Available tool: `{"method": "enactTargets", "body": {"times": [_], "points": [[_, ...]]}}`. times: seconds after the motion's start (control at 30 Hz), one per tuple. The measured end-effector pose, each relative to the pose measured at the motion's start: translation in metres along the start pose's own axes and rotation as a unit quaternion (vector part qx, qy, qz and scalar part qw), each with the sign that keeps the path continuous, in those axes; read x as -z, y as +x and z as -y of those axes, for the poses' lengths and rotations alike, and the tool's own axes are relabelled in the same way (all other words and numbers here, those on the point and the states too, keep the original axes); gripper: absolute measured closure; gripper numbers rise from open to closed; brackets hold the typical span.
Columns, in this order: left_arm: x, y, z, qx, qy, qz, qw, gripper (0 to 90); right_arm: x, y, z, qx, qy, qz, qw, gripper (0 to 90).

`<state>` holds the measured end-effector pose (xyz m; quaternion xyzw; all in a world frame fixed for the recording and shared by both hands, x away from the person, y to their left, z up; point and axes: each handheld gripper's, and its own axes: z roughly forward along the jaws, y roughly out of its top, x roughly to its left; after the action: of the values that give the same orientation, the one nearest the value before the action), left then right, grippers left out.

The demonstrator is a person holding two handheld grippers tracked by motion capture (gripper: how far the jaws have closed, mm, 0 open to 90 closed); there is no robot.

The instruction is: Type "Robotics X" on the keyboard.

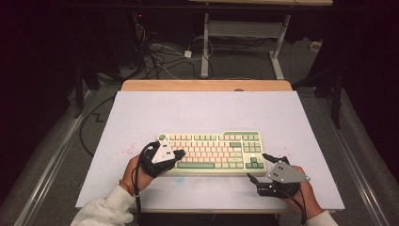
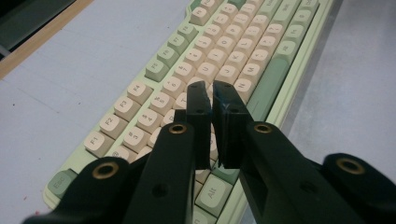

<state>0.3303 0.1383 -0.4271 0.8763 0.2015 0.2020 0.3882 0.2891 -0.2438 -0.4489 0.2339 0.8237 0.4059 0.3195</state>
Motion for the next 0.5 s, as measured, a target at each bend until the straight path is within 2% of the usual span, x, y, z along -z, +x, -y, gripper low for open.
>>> {"method": "enactTargets", "body": {"times": [0.5], "points": [[0.0072,0.0000,0.0101,0.000,0.008,-0.001,1.0000,83.7,-0.0004,0.0007,-0.0003,0.002,0.002,0.001,1.0000,20.7]]}}
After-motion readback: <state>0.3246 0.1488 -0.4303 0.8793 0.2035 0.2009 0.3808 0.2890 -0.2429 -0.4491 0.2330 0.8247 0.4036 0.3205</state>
